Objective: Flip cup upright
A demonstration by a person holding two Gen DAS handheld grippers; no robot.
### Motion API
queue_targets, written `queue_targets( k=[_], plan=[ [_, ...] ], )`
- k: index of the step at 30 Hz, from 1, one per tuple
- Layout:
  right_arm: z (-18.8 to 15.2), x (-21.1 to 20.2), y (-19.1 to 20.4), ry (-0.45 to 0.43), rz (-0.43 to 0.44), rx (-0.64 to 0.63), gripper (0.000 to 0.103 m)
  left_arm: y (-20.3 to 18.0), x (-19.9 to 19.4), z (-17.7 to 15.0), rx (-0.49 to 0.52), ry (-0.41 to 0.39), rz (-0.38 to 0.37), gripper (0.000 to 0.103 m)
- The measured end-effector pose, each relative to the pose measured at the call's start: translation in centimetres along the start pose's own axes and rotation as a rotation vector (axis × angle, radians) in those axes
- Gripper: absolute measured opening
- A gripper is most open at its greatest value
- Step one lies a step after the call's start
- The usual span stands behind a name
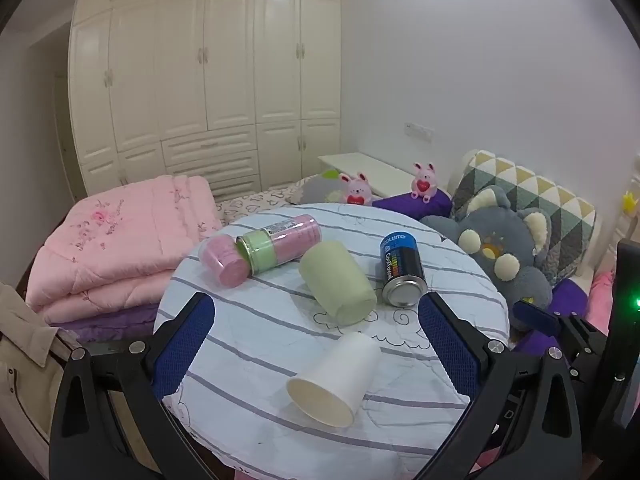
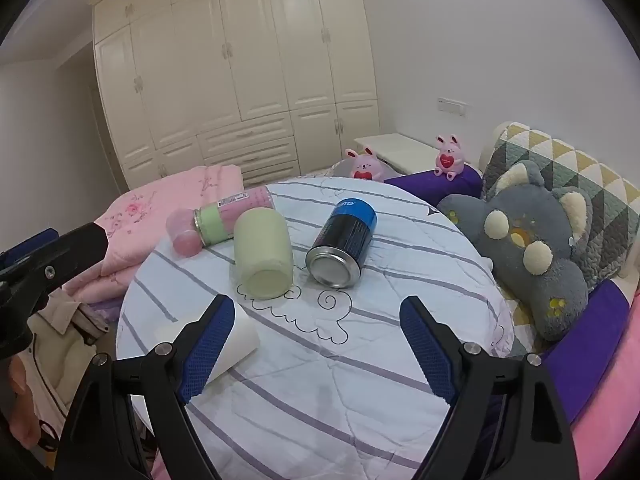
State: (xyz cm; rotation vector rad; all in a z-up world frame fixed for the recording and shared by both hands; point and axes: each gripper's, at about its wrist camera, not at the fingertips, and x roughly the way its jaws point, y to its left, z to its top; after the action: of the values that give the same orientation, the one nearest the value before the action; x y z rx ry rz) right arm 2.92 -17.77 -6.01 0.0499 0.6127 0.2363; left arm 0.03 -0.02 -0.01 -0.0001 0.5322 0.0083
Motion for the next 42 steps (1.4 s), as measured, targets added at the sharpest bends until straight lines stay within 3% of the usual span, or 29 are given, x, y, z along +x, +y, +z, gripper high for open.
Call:
queue_targets(
  k=[11, 23, 38, 42],
  plan=[
    [0.4, -0.5, -0.3, -0.016, -0.012, -0.005, 0.086, -1.1, -0.3, -0.1, 0.01, -0.021, -0.014, 0.103],
    [2.2, -2.3, -1.0, -0.08, -0.085, 0.021, 0.086, -1.0, -0.3, 1.2, 0.01, -0.009, -0.041, 0.103],
    [4.2, -4.8, 0.0, -0.094, -0.1, 0.038, 0.086, 0.0, -1.4, 1.8, 0.006, 0.08, -0.084, 0.103],
    [4.0, -5.2, 1.1, -0.08, -0.087, 0.021, 0.086, 0.8, -1.7, 1.5, -0.009, 0.108, -0.067, 0.103]
  ],
)
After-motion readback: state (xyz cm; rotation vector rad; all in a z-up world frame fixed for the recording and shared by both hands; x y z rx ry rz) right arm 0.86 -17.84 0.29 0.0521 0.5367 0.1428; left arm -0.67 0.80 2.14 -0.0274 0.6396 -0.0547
